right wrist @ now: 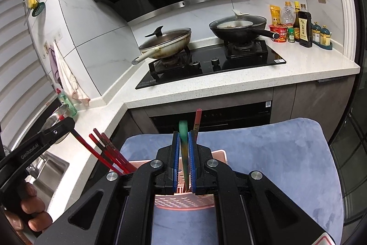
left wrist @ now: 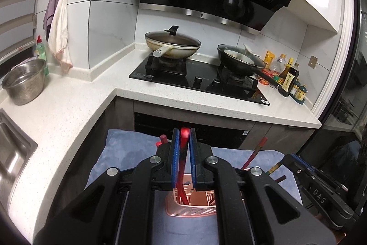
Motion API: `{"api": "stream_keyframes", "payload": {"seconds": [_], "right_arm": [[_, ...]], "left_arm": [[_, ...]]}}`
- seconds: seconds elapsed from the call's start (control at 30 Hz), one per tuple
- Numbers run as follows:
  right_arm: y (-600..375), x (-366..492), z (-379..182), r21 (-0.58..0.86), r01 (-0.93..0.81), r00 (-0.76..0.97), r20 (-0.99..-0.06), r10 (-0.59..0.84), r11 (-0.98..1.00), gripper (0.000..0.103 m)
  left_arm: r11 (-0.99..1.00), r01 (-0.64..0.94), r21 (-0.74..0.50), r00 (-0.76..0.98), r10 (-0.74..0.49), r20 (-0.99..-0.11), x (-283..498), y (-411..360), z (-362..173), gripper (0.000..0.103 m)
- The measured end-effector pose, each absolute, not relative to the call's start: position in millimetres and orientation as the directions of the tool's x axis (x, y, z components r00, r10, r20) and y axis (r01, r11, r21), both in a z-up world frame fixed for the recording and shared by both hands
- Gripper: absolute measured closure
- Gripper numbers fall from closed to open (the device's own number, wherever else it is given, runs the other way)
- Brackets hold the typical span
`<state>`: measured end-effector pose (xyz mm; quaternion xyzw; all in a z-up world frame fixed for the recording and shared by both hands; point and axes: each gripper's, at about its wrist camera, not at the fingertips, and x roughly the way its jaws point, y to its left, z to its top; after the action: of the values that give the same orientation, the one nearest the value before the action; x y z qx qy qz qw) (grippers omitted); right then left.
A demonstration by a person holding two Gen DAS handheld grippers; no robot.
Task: Organize utensils
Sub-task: 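Insert both chopsticks into the pink holder and open both tools, then withdraw both tools from the holder back down to the mat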
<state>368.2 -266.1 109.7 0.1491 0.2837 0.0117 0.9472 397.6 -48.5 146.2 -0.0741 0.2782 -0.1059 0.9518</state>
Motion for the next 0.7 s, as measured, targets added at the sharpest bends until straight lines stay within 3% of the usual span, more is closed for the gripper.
{"api": "stream_keyframes", "payload": {"seconds": [0.07,0.2,0.7], "right_arm": [[-266,367,110,0.291,0.069,0.84,-0.533,0.102,0.954,0.089],[-266,364,110,0.293,0.07,0.839,-0.534,0.103,0.953,0.089],[-256,321,115,0.27,0.05,0.842,-0.529,0.105,0.962,0.089]], "left_arm": [[0.966,0.159,-0.202,0.821,-0.243,-0.517,398,-48,146,0.092],[0.968,0.144,-0.208,0.827,-0.233,-0.511,393,-45,147,0.067],[0.973,0.142,-0.181,0.827,-0.217,-0.519,353,-38,145,0.065]]}}
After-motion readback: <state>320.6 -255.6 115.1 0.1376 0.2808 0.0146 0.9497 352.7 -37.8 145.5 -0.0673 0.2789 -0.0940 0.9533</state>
